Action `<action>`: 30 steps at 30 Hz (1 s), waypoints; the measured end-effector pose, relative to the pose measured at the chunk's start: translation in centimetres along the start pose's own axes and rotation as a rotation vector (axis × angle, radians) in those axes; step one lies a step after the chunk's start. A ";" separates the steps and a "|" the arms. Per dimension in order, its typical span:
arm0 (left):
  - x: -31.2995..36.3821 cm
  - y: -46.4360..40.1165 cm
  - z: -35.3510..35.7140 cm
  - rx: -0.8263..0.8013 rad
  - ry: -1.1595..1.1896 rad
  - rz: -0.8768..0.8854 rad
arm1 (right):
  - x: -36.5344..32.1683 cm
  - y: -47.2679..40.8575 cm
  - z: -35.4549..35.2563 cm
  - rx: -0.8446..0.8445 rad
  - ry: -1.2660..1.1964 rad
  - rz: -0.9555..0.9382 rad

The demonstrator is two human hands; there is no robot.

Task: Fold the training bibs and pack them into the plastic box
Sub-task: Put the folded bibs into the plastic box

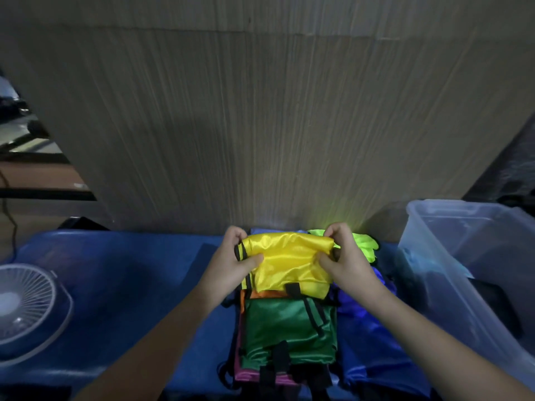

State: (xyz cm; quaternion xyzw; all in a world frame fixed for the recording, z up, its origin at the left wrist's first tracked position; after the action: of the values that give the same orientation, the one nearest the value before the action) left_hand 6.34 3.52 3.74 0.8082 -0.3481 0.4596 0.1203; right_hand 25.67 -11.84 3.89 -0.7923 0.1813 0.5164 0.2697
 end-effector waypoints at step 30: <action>26.1 4.1 19.4 -0.254 0.143 0.492 | -5.8 13.6 -30.7 0.305 -0.180 0.158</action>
State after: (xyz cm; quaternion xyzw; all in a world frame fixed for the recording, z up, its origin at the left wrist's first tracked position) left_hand 25.13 -21.19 14.13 0.6433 -0.5793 0.4835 0.1298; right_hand 37.73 -41.38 15.78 -0.6761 0.2940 0.5714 0.3606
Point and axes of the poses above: each hand's wrist, its own y-axis away from the middle knuckle, its own z-axis out of the palm, x = y × z, the point moved 4 cm from there along -y, towards the middle knuckle, and after that the axes turned 10 degrees about -y, right-handed, at the moved point
